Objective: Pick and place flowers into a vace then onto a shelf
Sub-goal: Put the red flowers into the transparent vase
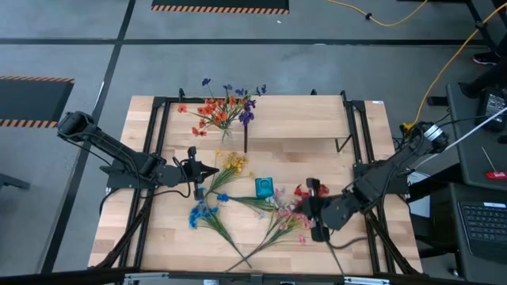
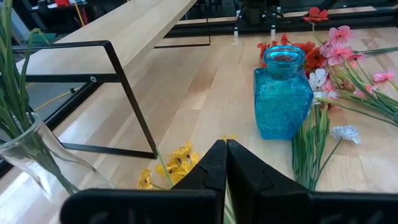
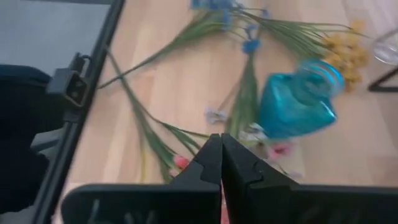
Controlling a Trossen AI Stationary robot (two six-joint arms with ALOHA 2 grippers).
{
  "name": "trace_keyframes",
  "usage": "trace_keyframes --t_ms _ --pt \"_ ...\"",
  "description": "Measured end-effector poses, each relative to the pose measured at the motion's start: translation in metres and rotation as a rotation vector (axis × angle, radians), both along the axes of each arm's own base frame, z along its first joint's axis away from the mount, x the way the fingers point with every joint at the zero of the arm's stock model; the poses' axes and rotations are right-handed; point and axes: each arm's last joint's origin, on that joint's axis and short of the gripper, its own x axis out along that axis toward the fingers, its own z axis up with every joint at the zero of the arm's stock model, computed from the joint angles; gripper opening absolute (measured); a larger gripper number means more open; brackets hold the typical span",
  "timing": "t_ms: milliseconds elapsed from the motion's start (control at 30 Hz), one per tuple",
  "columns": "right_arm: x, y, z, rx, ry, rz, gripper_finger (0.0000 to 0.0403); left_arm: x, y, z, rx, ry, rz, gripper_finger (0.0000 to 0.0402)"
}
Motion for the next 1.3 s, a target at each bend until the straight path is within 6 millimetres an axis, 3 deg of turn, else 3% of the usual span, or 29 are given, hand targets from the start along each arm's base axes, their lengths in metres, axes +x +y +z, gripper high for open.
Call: trace_keyframes --t_ms 233,800,1300 --pt "0.014 0.018 0.004 -0.038 0.052 0.015 0.0000 0.000 0.000 0.000 0.001 0.000 0.001 0.0006" --pt "0.035 0.026 -0.016 -0.099 0.055 0.052 0.0003 0.000 0.000 0.000 0.003 0.001 0.000 0.0007" --pt "0.033 0.027 -0.029 -0.077 0.158 0.017 0.0012 0.000 0.000 0.000 0.003 0.001 0.000 0.0006"
